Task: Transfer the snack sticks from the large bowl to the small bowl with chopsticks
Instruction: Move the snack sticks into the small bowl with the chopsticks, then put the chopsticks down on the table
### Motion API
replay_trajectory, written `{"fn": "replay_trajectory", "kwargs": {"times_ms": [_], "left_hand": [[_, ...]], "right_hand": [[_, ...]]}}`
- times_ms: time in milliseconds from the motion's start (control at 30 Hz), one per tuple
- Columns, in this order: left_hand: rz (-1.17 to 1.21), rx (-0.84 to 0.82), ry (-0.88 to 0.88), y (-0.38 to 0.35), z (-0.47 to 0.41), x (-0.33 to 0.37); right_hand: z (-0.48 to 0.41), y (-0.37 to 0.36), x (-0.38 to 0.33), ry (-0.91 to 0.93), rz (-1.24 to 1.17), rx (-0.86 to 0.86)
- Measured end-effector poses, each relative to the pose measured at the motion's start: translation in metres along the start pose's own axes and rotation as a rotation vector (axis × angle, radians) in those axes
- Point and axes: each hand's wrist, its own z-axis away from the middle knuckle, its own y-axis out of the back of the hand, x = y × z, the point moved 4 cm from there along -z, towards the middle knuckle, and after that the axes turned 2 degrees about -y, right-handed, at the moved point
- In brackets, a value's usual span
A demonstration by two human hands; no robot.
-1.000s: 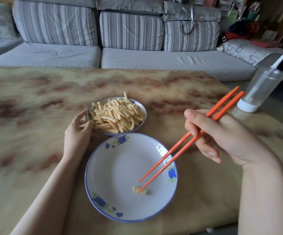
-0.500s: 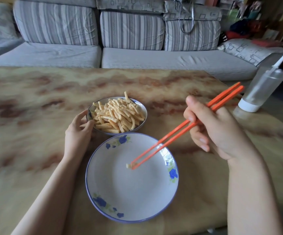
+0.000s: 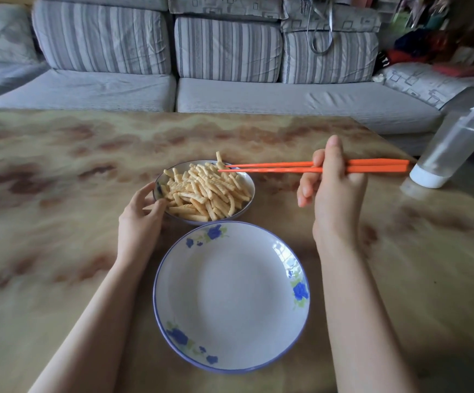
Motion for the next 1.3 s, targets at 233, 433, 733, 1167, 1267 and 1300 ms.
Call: {"fn": "replay_trajectory", "kwargs": {"times_ms": [233, 433, 733, 1167, 1267, 1300], "left_hand": [[-0.015, 0.004, -0.003, 0.000, -0.001, 0.000], [-0.027, 0.004, 0.000, 0.000, -0.001, 0.000], [-0.050, 0.002, -0.003, 0.001, 0.000, 0.003], [-0.010, 0.222, -0.042, 0.018, 0.007, 0.021], [0.028, 0.270, -0.092, 0.024, 0.009, 0.043], [0.086, 0.215, -0.078, 0.021, 0.011, 0.053]], "right_hand": [[-0.004, -0.010, 0.021, -0.008, 0.073, -0.022], [-0.007, -0.012, 0.032, -0.022, 0.127, -0.071], [-0.006, -0.002, 0.019, -0.012, 0.082, -0.033], [0.010, 0.016, 0.004, -0.056, -0.041, 0.059], [0.016, 0.019, -0.002, -0.053, -0.065, 0.082], [0.019, 0.019, -0.004, -0.047, -0.070, 0.088]]}}
